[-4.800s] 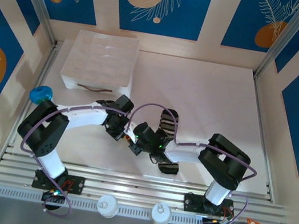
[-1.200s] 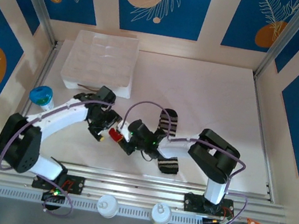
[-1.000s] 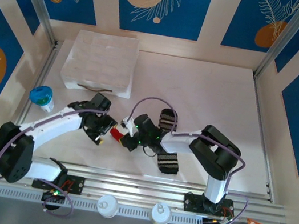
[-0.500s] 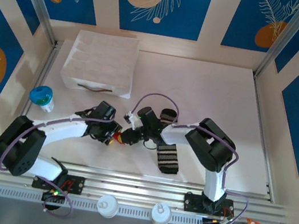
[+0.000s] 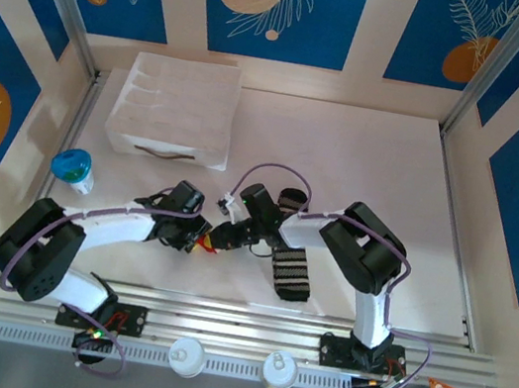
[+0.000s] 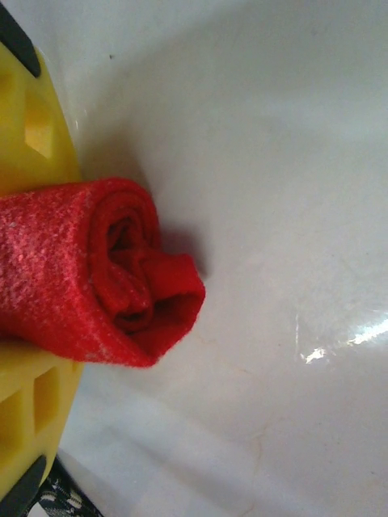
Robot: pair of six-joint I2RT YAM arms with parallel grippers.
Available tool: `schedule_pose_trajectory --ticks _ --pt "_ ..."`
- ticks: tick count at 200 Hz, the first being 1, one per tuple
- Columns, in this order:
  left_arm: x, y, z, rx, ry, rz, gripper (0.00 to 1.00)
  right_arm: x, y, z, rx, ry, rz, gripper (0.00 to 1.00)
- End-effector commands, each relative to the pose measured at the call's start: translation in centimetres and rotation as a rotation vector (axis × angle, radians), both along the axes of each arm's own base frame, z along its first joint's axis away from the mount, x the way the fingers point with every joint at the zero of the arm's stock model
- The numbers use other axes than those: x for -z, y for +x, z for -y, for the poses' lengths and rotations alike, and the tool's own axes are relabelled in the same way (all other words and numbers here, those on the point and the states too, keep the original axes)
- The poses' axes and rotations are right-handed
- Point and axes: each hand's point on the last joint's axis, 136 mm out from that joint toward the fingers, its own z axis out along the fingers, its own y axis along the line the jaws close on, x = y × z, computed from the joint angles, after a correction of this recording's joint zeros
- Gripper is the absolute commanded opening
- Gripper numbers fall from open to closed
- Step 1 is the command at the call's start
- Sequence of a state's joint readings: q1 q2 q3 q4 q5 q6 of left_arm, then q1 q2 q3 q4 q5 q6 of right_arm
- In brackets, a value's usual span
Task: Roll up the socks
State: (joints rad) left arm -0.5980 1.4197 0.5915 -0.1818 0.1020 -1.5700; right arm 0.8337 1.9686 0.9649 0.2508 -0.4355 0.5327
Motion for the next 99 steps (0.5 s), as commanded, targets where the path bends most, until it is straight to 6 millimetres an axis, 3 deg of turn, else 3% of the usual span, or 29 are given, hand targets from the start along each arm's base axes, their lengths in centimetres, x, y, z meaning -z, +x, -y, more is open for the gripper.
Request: schedule_pose_trajectory --ticks 1,29,45,59,76,99 --pt "1.8 1.5 0.4 -0.004 0.005 0.076 0.39 4.8 -2.3 3.1 0.031 -0.179 -0.194 0.00" --pt "3.2 0.7 0.6 0.009 -0.015 0.033 0.18 4.4 -2.0 3.3 0.031 -0.171 -0.171 0.00" --pt "3.5 -0.1 0.1 0.001 -0.001 0.005 0.00 3.5 -1.7 3.4 0.029 -0.162 -0.109 0.19" --pt "3.0 0.0 -0.4 -0.006 0.012 0.018 0.00 2.2 -1.1 3.6 0.040 -0.152 -0.032 0.35" --pt "1.9 0.4 -0.7 -0.004 0.010 0.045 0.00 -0.2 -0.3 3.9 0.060 -0.127 0.064 0.46" --pt "0.0 1.1 -1.4 -0.002 0.020 0.091 0.00 -3.6 0.8 4.8 0.099 -0.098 0.177 0.48"
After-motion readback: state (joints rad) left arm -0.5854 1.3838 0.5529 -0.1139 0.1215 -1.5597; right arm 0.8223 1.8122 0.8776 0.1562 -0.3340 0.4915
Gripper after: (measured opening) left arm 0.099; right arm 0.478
